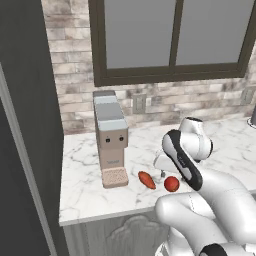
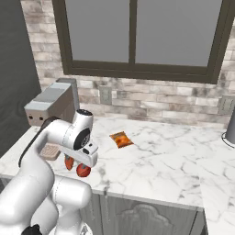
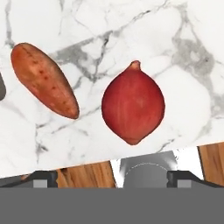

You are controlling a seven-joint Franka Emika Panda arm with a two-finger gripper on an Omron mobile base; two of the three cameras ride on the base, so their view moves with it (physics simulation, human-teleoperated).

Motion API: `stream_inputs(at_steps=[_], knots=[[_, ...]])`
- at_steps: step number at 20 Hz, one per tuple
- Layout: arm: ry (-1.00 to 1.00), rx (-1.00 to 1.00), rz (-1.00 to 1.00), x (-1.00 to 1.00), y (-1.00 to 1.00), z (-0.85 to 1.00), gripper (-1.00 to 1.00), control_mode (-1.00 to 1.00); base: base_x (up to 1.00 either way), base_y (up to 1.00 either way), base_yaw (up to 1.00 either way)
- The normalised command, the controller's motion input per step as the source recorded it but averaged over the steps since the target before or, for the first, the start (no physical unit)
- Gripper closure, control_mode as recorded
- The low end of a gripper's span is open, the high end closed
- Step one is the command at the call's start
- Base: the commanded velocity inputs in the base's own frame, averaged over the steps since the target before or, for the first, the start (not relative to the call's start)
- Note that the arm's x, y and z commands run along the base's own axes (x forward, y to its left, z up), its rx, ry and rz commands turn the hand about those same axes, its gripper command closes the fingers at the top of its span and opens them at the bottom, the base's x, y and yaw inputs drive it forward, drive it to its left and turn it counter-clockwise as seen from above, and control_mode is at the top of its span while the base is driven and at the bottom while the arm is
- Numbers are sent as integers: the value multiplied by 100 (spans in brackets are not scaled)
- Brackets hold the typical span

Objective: Place the sweet potato and onion inside the fridge drawer. Close the drawer after placing the vegetables.

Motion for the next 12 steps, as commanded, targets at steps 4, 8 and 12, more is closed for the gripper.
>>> stream_inputs(at_steps=[4,8,12], knots=[[7,1,0,4,-24,-24,-100,-100,0,0,0],[2,0,0,28,-3,-38,-100,-100,0,0,0],[0,0,0,41,0,-33,-100,-100,0,0,0]])
